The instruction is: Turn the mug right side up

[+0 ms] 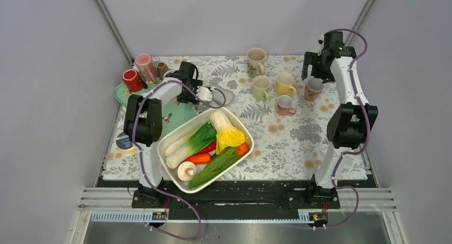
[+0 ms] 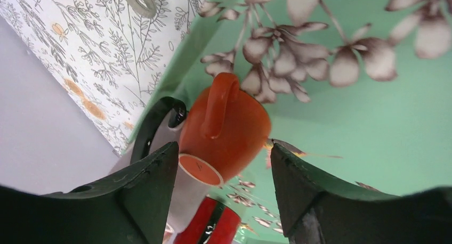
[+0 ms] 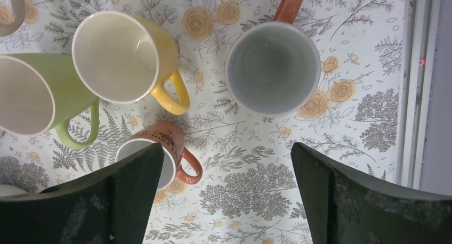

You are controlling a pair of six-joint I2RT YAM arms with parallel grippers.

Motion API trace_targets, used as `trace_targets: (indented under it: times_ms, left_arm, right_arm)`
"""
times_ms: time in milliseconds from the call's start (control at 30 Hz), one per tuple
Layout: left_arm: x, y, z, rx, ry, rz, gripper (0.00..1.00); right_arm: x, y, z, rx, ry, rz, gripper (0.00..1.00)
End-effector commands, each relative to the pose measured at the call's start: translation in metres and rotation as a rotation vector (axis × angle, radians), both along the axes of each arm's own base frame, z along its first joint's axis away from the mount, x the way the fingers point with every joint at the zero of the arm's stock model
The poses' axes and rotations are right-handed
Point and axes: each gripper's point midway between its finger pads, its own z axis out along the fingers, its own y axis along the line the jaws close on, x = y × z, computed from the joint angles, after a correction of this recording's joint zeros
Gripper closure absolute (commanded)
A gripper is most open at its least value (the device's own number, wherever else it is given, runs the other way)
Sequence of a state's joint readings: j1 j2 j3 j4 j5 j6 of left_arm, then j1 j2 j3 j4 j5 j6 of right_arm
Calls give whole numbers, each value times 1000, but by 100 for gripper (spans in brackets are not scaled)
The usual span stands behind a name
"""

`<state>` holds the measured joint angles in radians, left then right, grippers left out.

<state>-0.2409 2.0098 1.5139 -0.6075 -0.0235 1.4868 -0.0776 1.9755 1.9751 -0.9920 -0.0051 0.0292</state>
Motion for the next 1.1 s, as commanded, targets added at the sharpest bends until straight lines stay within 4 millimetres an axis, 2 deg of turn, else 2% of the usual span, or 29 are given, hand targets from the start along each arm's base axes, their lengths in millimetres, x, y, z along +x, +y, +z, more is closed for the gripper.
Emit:
trace_targets:
  times_ms: [0, 133, 267, 333, 367, 433, 567, 767, 833, 933, 1033, 1067]
  left_arm:
    - [20, -3, -2, 30, -22, -49, 33]
    - [17, -3, -15, 55, 10, -52, 31]
    - [12, -21, -11, 10, 52, -50, 28]
    - [3, -28, -12, -29, 135, -13, 33]
    - [5, -29, -11, -31, 149, 2, 37]
    - [9, -23, -11, -2, 156, 37, 41]
    - [7, -8, -18, 82, 164, 44, 41]
    - [5, -10, -23, 67, 183, 71, 46]
    - [9, -9, -27, 65, 166, 92, 54]
    - [12, -8, -30, 68, 153, 115, 71]
    - [11, -9, -25, 49, 142, 140, 98]
    - [10, -10, -21, 35, 134, 146, 100]
  right_arm:
    - [-6, 6, 13, 24, -62, 9, 1]
    - [-10, 6, 10, 20, -52, 15, 1]
    - [-8, 7, 5, 28, -45, 17, 1]
    - [-8, 7, 1, 30, -36, 19, 1]
    - [-8, 7, -1, 31, -35, 20, 1]
    - [-10, 8, -4, 31, -29, 26, 1]
    - [-12, 8, -11, 29, -19, 35, 1]
    - [-12, 10, -16, 39, -11, 44, 1]
    - [-12, 10, -16, 40, -11, 45, 1]
    - [-13, 12, -14, 49, -14, 49, 1]
    - [-14, 13, -8, 50, -28, 52, 1]
    - [-15, 13, -6, 50, -34, 53, 1]
